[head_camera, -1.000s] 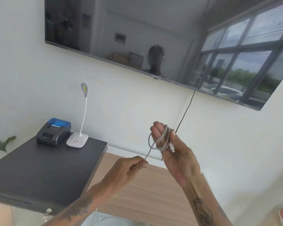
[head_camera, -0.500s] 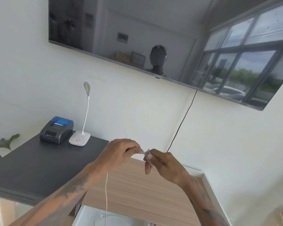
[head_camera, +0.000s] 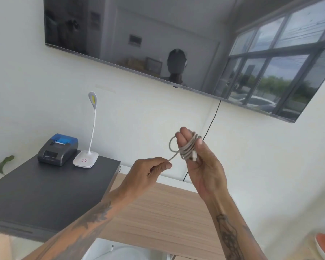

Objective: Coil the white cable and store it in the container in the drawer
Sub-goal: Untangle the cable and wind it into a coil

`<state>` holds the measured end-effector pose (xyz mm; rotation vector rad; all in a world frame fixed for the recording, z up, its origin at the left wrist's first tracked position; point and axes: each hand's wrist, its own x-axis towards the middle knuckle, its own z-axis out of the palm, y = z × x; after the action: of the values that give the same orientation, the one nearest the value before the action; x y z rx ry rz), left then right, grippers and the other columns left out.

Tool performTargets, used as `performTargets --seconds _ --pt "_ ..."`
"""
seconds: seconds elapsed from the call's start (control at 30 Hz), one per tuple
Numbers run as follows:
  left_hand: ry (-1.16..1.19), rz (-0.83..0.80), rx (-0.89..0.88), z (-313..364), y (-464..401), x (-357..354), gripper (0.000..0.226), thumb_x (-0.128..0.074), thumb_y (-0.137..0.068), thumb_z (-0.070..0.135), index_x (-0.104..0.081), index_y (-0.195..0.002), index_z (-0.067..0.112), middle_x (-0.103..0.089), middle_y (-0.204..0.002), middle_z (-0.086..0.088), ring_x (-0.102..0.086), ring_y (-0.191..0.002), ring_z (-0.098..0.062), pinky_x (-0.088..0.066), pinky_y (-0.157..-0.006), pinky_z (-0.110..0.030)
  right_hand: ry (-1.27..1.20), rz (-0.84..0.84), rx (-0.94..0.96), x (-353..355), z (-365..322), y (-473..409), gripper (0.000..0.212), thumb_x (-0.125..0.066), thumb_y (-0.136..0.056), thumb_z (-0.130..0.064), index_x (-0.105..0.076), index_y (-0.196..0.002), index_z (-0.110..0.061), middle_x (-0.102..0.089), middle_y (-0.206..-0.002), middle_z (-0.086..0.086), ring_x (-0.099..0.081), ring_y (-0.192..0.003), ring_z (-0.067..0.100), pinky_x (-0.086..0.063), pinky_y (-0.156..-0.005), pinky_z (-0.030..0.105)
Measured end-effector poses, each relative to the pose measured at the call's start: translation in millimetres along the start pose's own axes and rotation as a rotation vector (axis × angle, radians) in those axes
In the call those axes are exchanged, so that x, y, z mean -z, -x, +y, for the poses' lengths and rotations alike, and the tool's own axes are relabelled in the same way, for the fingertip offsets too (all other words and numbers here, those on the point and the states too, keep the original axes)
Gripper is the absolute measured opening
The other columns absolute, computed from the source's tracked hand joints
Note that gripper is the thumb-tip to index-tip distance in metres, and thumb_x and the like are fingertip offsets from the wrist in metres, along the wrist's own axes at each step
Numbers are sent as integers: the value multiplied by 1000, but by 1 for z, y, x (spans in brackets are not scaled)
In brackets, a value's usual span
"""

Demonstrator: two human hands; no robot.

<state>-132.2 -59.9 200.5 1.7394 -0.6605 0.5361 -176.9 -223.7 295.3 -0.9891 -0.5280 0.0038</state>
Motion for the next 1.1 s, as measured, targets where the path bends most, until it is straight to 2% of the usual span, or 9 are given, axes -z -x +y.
performTargets --seconds 0.17,0.33,0.47,0.57,0.73,0.8,0.93,1.0,1.1 --pt "-106 -10 -22 6 1 1 34 -54 -98 54 -70 -91 24 -36 -57 7 -31 -54 -9 -30 -51 -20 1070 136 308 9 15 -12 20 -51 -105 -13 -60 -94 2 -73 -101 -2 -67 -114 0 -50 -85 8" --pt "-221 -85 -22 0 -1 15 45 -49 -94 61 -76 -92 25 -60 -64 -1 -46 -58 -17 -40 -55 -31 1666 -108 -35 24 31 -11 23 -43 -103 -11 -54 -83 -7 -73 -79 10 -71 -79 32 -56 -68 43" --pt "-188 -100 70 -7 -5 28 19 -63 -95 41 -77 -92 29 -74 -79 13 -64 -71 -12 -53 -66 -38 1452 -264 -446 27 19 -7 57 -36 -106 -45 -65 -77 -5 -76 -65 -3 -70 -65 7 -47 -73 19" --pt "-137 -74 85 -7 -10 31 18 -64 -93 43 -77 -90 30 -75 -79 5 -61 -68 -25 -51 -65 -43 1065 -314 -584 34 5 -6 66 -46 -100 -54 -65 -88 8 -71 -67 2 -69 -69 21 -49 -75 18" --pt "-22 -25 60 -2 -12 25 16 -58 -95 45 -71 -86 44 -72 -78 15 -50 -58 -4 -39 -59 -14 587 -285 -524 32 -8 1 51 -65 -89 -54 -72 -84 -4 -68 -77 18 -69 -78 25 -54 -76 26" --pt "-5 -14 68 -2 -12 20 19 -55 -96 46 -72 -88 40 -69 -71 0 -43 -55 -12 -35 -56 -20 407 -204 -435 25 -10 4 45 -72 -84 -50 -76 -92 -6 -76 -79 11 -73 -81 22 -56 -78 28" --pt "30 -37 66 2 -8 9 23 -54 -94 53 -72 -90 40 -58 -70 -24 -37 -58 -27 -32 -56 -26 -34 -24 -61 14 -10 -5 31 -65 -92 -24 -75 -113 -4 -75 -117 14 -70 -114 26 -56 -95 28" --pt "33 -45 61 6 -6 4 21 -56 -96 52 -73 -91 40 -50 -65 -22 -33 -55 -17 -31 -54 -24 192 43 99 10 -10 -12 29 -59 -96 -23 -73 -118 -9 -71 -127 7 -65 -123 22 -50 -103 26" --pt "52 -3 71 11 -7 0 19 -61 -98 41 -75 -93 29 -38 -56 0 -30 -51 -7 -28 -49 -18 1071 241 346 16 -3 -20 15 -55 -103 -18 -66 -105 -7 -75 -117 -7 -66 -116 -1 -53 -90 11"
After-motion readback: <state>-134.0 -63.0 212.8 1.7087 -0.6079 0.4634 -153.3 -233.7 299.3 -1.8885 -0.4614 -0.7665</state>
